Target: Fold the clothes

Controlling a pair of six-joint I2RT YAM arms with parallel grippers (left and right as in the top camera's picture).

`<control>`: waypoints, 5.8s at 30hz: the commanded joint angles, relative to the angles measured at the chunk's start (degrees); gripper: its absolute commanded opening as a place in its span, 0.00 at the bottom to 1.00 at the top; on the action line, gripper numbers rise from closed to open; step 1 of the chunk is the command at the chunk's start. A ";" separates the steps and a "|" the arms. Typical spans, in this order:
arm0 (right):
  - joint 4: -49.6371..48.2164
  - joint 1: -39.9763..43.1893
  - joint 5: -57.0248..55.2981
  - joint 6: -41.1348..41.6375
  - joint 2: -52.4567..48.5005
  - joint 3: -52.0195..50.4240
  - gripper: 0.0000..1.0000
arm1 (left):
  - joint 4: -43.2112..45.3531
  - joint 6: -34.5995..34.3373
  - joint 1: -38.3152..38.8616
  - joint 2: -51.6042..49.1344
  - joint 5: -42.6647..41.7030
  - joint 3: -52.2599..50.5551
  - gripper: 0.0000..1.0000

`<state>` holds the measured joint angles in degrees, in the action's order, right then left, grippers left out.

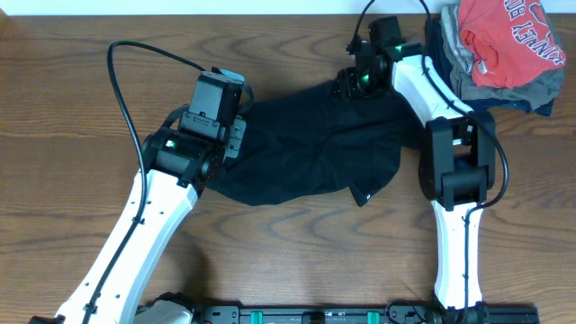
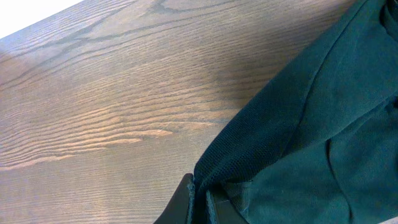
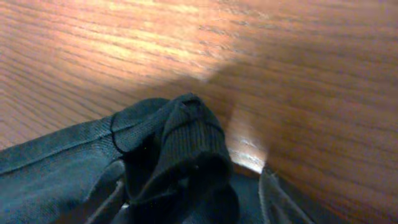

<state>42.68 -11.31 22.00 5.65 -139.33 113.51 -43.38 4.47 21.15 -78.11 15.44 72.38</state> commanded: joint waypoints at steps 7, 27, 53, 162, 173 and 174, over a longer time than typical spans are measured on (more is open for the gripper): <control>-2.64 0.00 2.51 1.22 -0.63 -0.04 0.28 | -0.04 -0.52 -0.26 0.63 1.40 1.14 0.06; 6.34 6.75 -0.31 -10.47 9.57 12.13 0.01 | 16.81 -0.52 -12.20 0.72 1.38 1.16 0.06; 22.36 13.35 -13.46 -29.75 37.42 13.25 0.01 | 33.64 7.26 -13.70 19.12 1.42 1.49 0.06; 24.59 3.82 -8.04 -19.43 7.69 12.87 0.01 | 18.29 3.39 -21.35 -26.43 6.14 3.50 0.06; 27.54 3.56 -8.72 -19.41 4.11 8.26 0.01 | 15.34 3.37 -21.35 -26.53 3.67 2.27 0.06; 27.63 3.85 -8.70 -19.39 4.09 7.61 0.01 | 15.13 3.37 -21.35 -26.53 2.58 1.84 0.06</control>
<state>69.84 -8.27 14.50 -13.04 -134.63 122.69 -27.49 8.75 0.45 -104.81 19.94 75.26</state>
